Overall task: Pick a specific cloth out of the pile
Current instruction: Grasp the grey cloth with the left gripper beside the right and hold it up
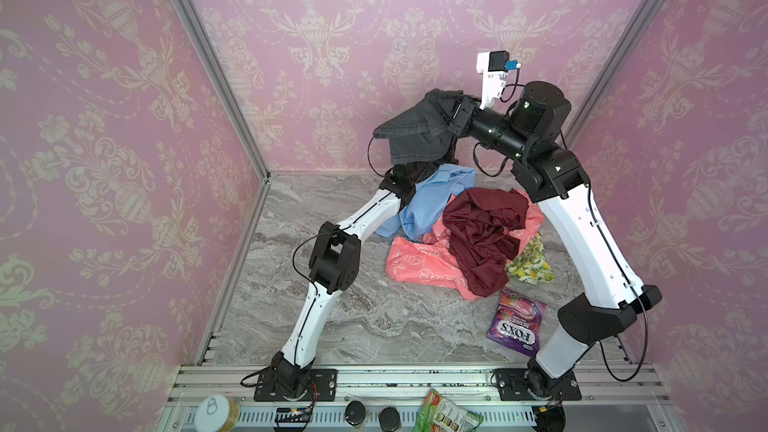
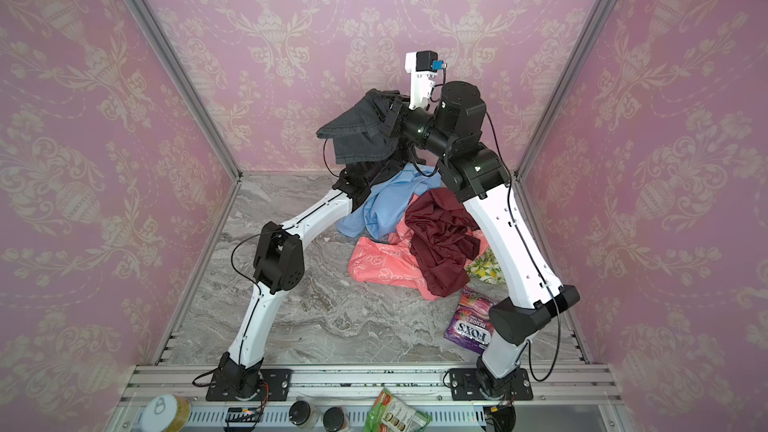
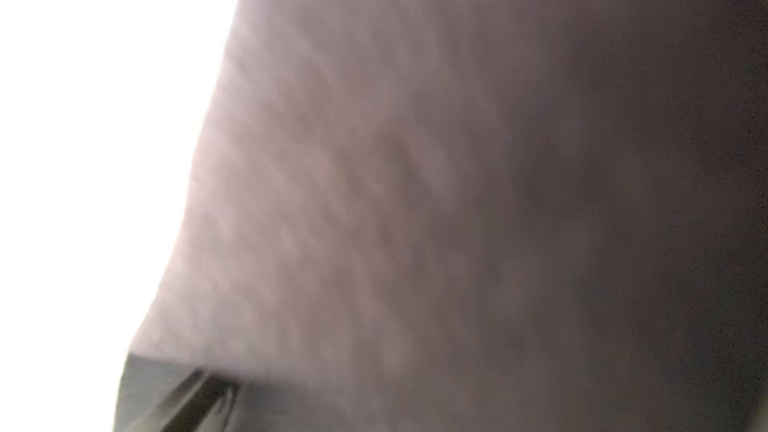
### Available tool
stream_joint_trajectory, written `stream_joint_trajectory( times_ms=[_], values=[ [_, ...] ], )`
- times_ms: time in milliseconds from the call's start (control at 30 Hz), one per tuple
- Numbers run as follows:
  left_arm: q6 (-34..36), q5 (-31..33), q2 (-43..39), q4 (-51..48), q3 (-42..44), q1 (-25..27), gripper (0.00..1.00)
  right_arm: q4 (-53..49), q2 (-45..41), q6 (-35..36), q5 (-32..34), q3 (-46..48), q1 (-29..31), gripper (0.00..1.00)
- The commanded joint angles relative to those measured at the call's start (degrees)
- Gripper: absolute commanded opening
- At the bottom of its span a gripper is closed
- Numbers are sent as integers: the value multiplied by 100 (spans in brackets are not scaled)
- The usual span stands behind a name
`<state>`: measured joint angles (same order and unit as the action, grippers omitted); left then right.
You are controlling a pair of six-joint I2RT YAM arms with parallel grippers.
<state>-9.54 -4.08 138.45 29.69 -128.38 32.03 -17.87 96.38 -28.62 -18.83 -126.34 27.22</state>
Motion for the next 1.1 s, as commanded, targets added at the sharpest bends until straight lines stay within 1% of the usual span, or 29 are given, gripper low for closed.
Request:
stream_joint_trajectory(
  times_ms=[0, 33, 67, 167, 267, 400, 500, 633, 700, 800, 967, 1067],
  values=[
    [89, 257, 261, -153, -681, -25, 28, 520, -488, -14, -35, 327, 85, 0],
    [77, 359, 298, -236, -837, -30, 3, 464, -570, 57, 26, 453, 81, 0],
    [66, 421, 327, -413, -1025, -62, 0, 398, -690, 134, 101, 619, 75, 0],
    [-27, 315, 274, -847, -1424, -198, 0, 338, -1056, 287, 297, 1233, -23, 0],
    [-222, 214, 72, -1075, -1531, -363, 0, 591, -1502, 177, 399, 2064, -304, 0],
    [-318, -117, -136, -1542, -1852, -458, 0, 750, -1825, 135, 377, 2941, -758, 0],
    [-298, -480, -210, -2111, -2323, -466, 0, 972, -1859, 65, 184, 3453, -1094, 0],
    [-169, -760, -463, -2638, -2744, -488, 0, 918, -1567, 414, 113, 3542, -1150, 0],
    [-84, -788, -595, -2800, -2928, -501, 0, 917, -1357, 451, 70, 3473, -1150, 0],
    [-168, -899, -775, -2984, -3191, -588, 0, 994, -1025, 504, -140, 3353, -1140, 0],
    [-232, -1069, -1186, -3163, -3208, -619, 0, 1235, -499, 590, -432, 3204, -1025, 0],
    [-58, -1086, -1478, -3444, -3219, -619, 0, 1293, -161, 692, -407, 2999, -803, 0]
  ],
)
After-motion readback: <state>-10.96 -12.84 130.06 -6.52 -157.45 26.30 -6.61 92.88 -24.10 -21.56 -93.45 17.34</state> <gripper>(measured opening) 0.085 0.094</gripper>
